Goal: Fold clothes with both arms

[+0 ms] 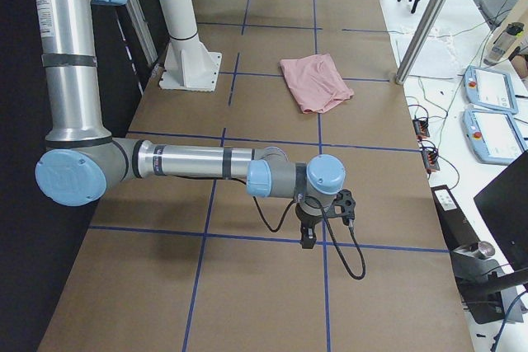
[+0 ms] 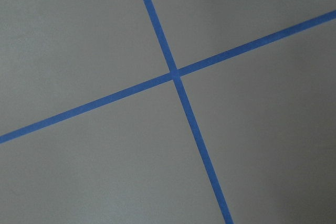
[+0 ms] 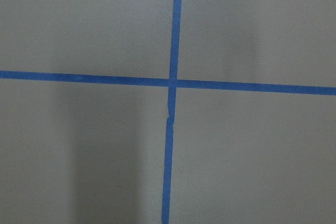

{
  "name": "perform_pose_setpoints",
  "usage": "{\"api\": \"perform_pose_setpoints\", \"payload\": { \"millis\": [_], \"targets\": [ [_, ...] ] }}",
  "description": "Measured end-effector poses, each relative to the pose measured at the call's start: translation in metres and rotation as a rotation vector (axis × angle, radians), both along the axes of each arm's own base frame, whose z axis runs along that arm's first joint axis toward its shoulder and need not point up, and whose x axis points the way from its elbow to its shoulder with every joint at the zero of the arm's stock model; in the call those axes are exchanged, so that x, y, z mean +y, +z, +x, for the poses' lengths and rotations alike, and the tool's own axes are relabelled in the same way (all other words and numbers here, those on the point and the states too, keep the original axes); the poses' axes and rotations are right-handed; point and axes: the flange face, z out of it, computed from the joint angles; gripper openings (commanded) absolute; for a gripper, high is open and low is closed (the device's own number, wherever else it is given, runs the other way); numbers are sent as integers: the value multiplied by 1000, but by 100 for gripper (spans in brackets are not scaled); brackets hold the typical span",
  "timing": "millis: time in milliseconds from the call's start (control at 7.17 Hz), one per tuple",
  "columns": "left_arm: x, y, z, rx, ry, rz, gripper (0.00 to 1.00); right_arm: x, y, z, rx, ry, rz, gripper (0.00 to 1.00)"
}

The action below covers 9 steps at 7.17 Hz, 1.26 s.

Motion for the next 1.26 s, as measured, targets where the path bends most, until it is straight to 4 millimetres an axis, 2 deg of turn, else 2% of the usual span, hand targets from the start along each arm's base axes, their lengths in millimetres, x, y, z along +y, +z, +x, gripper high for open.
{"api": "perform_pose_setpoints", "payload": {
  "millis": [1255],
  "targets": [
    [0, -3, 0, 23, -41, -39, 100, -1, -4, 0, 0, 5, 4, 100]
  ]
}}
